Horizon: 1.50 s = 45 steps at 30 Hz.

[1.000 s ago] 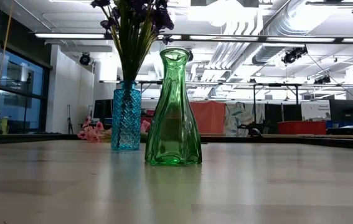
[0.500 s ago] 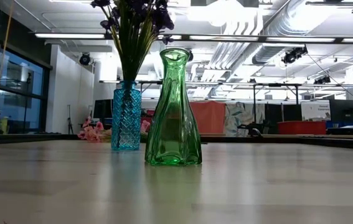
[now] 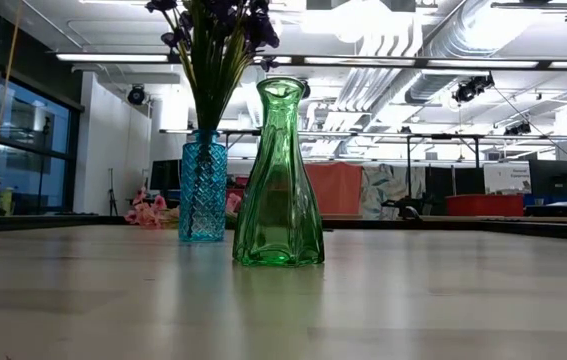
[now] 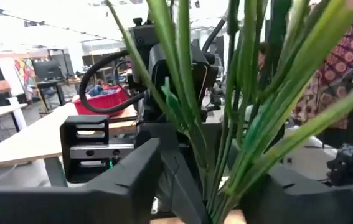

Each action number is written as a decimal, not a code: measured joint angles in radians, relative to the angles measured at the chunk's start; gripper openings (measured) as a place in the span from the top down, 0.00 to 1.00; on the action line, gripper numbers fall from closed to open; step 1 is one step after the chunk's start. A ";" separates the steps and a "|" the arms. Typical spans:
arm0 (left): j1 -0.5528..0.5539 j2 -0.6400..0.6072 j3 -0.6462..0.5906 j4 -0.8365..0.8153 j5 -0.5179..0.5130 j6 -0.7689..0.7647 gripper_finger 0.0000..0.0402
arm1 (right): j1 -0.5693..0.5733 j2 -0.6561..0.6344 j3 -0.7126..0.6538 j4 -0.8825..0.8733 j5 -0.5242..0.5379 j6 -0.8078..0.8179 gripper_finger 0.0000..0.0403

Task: Sort flowers into vase by color
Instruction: Put the bottom pink flowers into the green crystal vase

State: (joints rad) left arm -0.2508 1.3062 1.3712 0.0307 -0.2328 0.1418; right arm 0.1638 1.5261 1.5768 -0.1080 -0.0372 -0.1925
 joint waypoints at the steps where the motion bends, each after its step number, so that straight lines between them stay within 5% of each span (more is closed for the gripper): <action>1: 0.001 0.007 0.000 0.011 -0.001 0.005 0.64 | 0.000 0.000 0.000 -0.005 0.000 0.000 1.00; 7: 0.007 0.023 0.000 0.042 0.006 0.049 0.97 | -0.001 0.000 0.000 -0.024 0.008 0.000 1.00; 13: 0.010 -0.023 -0.001 -0.021 -0.010 0.073 0.99 | 0.001 -0.015 0.000 -0.023 0.160 0.013 0.90; 21: 0.003 -0.087 -0.002 -0.192 -0.057 0.038 1.00 | 0.005 -0.088 -0.001 -0.026 0.275 0.055 0.46; 28: -0.013 -0.138 0.002 -0.222 0.217 -0.249 1.00 | 0.009 -0.221 -0.001 -0.190 0.457 0.090 0.18; 35: -0.035 0.016 -0.002 -0.211 0.278 -0.299 1.00 | 0.006 -0.324 -0.001 -0.365 0.592 0.184 0.12; 39: -0.009 0.103 -0.002 -0.098 0.380 -0.306 1.00 | 0.007 -0.352 -0.001 -0.439 0.605 0.207 0.12; 45: 0.034 0.127 -0.002 -0.157 0.370 -0.308 1.00 | 0.007 -0.363 -0.001 -0.549 0.605 0.265 0.12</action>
State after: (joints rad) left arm -0.2172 1.4334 1.3697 -0.1263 0.1368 -0.1658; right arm 0.1707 1.1629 1.5761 -0.6569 0.5678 0.0726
